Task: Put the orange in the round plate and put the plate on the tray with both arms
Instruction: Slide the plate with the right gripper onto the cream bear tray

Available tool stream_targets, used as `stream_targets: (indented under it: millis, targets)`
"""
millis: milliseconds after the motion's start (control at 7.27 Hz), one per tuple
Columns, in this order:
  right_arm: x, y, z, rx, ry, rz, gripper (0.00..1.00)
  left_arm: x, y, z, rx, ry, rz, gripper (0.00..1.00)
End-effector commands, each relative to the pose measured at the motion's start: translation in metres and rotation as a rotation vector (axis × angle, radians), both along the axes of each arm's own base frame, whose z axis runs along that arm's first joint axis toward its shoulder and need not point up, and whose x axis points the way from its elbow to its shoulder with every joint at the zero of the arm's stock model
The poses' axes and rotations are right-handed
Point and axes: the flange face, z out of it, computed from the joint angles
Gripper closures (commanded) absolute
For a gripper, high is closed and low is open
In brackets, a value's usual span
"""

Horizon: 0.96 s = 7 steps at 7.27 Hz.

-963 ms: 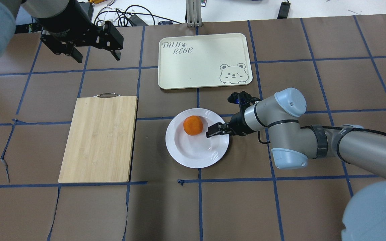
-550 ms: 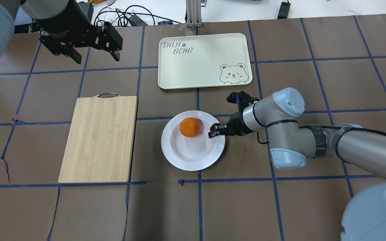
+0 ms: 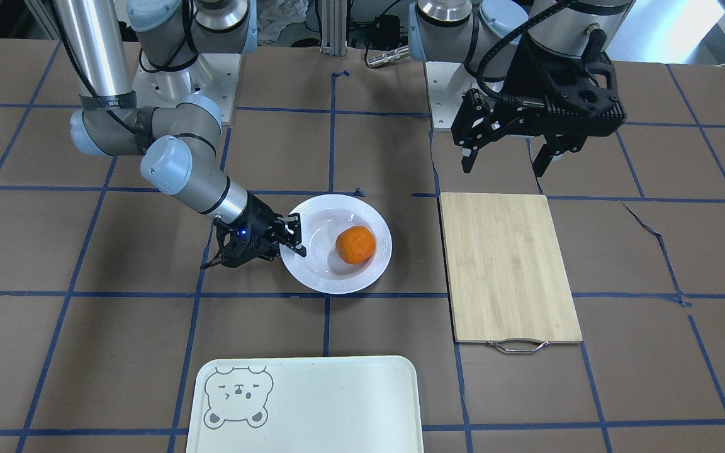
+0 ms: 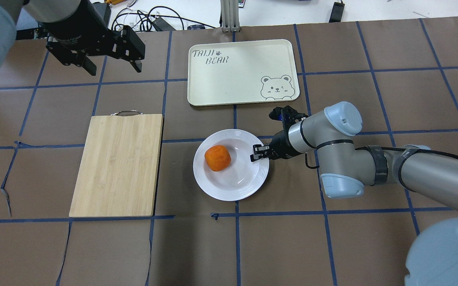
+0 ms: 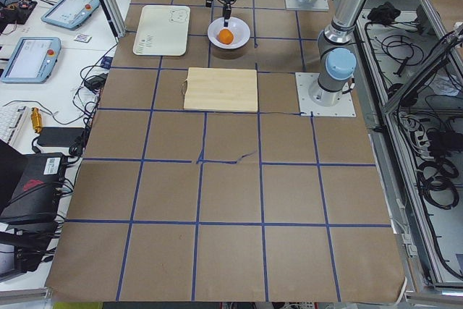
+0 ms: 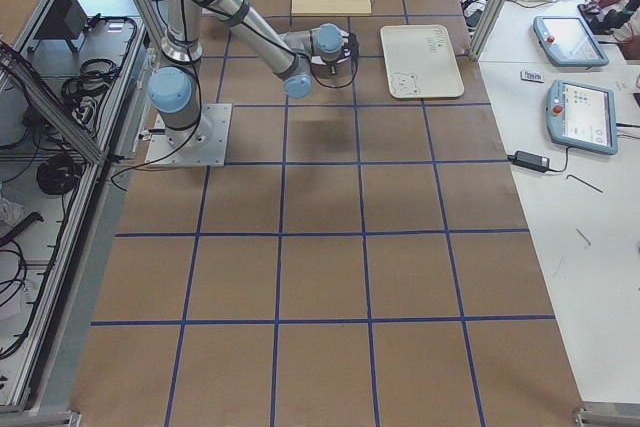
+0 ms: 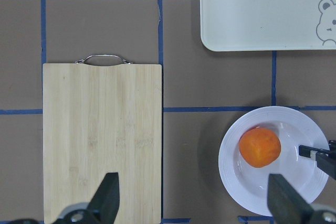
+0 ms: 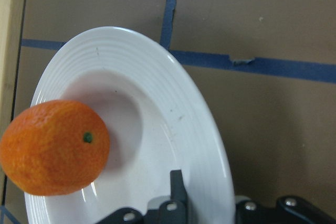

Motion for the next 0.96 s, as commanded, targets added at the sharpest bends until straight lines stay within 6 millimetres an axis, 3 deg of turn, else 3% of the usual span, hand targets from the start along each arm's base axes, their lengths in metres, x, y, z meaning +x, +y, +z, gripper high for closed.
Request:
stream_targets:
  millis: [0,275,413,826]
  targets:
    - [0.000,-0.014,0.015,-0.008,-0.085,-0.027,1.00,0.000,0.000,0.000,0.000,0.000,0.000,0.00]
    - [-0.002,-0.040,0.031,0.010,-0.089,-0.044,1.00,0.000,0.000,0.000,0.000,0.000,0.000,0.00]
    - [-0.011,-0.065,0.039,0.034,-0.087,-0.065,1.00,0.001,0.000,0.000,0.000,0.000,0.002,0.00]
    - [-0.028,-0.187,0.023,0.070,-0.096,-0.183,1.00,0.001,0.000,0.001,-0.002,0.000,0.003,0.00]
